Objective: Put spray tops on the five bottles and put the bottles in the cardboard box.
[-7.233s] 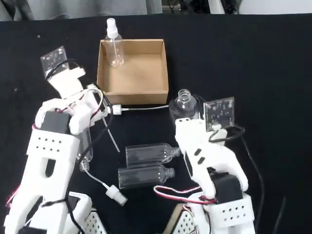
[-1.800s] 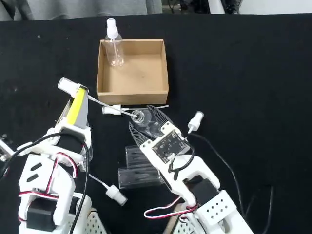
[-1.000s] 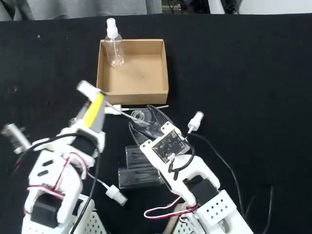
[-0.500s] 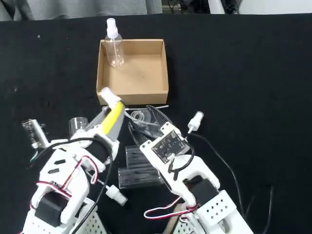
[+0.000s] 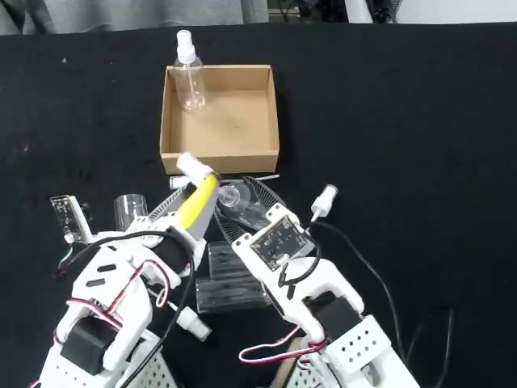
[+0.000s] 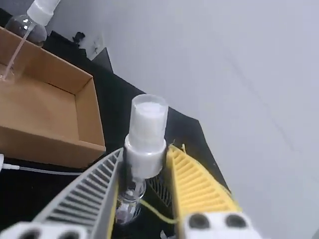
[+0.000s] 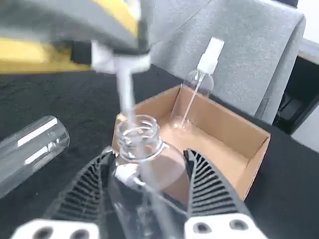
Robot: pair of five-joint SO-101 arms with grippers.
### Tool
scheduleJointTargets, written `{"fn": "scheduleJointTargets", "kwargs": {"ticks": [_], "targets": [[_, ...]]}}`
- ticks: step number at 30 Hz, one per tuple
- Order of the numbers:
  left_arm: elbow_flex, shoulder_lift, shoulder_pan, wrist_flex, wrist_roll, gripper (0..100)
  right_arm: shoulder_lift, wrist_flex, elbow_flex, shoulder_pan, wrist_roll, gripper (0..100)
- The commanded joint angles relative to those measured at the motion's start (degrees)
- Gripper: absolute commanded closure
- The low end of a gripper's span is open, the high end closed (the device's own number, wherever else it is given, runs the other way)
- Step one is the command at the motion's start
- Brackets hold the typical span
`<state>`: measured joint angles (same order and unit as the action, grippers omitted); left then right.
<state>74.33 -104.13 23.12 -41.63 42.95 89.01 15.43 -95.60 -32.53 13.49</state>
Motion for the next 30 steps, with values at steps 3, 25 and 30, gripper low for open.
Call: {"fn": "scheduleJointTargets", "kwargs": {"ticks": [3, 25, 30], "targets": [[-0.8, -0.4, 1.0, 0.6, 2.0, 76, 0.9, -1.3, 0.5, -0.8, 0.5, 95.9], [-2.4, -0.5, -3.3, 1.1, 4.7, 79, 1.4, -1.4, 0.5, -0.8, 0.1, 95.8], [-4.2, -0.5, -6.8, 0.7, 5.4, 79, 1.4, -1.7, 0.5, -0.8, 0.1, 95.8]]}}
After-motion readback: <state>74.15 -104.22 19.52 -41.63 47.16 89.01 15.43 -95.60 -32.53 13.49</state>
